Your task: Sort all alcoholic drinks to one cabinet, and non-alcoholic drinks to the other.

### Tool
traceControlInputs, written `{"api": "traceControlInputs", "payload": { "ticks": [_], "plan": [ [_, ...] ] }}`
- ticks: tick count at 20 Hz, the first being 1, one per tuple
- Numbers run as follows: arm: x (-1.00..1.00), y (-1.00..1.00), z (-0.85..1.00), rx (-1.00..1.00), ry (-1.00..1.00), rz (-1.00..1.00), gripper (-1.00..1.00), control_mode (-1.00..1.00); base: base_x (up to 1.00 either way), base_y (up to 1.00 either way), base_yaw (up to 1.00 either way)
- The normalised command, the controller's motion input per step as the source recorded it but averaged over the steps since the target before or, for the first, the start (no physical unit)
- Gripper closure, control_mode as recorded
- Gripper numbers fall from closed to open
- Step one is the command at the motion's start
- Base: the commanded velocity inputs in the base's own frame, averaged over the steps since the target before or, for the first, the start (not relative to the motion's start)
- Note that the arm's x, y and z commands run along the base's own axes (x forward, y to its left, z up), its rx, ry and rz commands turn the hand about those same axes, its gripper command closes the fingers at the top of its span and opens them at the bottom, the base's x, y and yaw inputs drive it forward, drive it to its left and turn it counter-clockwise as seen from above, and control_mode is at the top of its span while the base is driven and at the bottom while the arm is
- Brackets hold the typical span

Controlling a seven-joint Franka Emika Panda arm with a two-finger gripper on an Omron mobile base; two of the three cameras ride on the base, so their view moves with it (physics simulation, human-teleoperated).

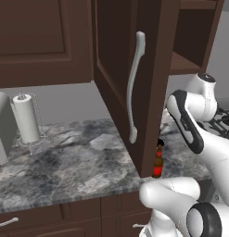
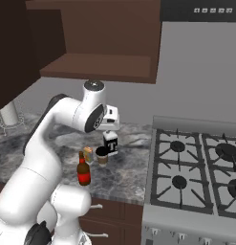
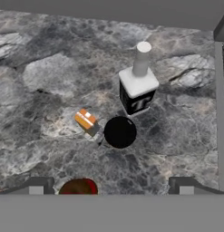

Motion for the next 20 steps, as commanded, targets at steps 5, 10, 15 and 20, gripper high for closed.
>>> {"api": "traceControlInputs", "payload": {
  "ticks": [5, 10, 15, 20],
  "plan": [
    [0.27, -0.16, -0.23, 0.0, -0.07, 0.03, -1.0, -1.0, 0.0, 0.0, 0.0],
    [0.28, -0.08, -0.21, 0.02, 0.0, 0.01, -1.0, -1.0, 0.0, 0.0, 0.0],
    [0.29, 0.0, -0.3, 0.05, 0.06, 0.03, -1.0, -1.0, 0.0, 0.0, 0.0],
    [0.24, 0.0, -0.2, 0.05, 0.03, 0.05, -1.0, -1.0, 0.0, 0.0, 0.0]
  ]
}}
